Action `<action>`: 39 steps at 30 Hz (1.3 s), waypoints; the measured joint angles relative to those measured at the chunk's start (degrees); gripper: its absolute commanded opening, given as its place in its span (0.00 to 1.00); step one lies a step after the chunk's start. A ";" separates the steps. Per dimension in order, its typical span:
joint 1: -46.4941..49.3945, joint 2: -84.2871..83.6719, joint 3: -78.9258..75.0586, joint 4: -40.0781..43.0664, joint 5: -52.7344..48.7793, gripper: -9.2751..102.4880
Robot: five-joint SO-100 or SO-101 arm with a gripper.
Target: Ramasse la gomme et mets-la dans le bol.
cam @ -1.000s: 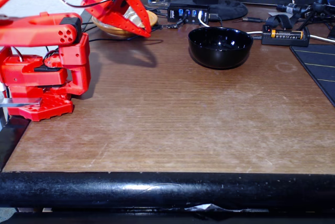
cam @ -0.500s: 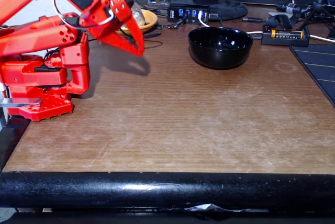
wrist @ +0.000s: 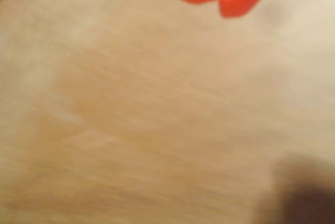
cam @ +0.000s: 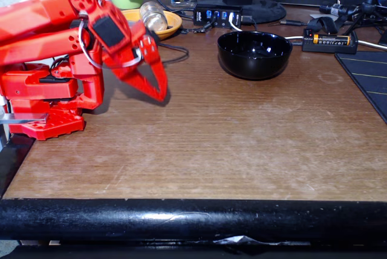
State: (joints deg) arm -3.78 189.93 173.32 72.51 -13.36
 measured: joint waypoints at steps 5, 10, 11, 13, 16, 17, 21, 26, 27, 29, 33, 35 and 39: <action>0.00 0.00 2.46 -1.14 -0.35 0.03; 0.00 0.00 2.64 -1.32 -0.35 0.03; 0.00 -0.09 2.64 -1.32 -0.35 0.03; 0.00 -0.09 2.64 -1.32 -0.35 0.03; 0.00 -0.09 2.64 -1.32 -0.35 0.03; 0.00 -0.09 2.64 -1.32 -0.35 0.03; 0.00 -0.09 2.64 -1.32 -0.35 0.03; 0.00 -0.09 2.64 -1.32 -0.35 0.03; 0.00 -0.09 2.64 -1.32 -0.35 0.03; 0.00 -0.09 2.64 -1.32 -0.35 0.03; 0.00 -0.09 2.64 -1.32 -0.35 0.03; 0.00 -0.09 2.64 -1.32 -0.35 0.03; 0.00 -0.09 2.64 -1.32 -0.35 0.03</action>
State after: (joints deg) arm -3.78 189.84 175.96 71.19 -13.71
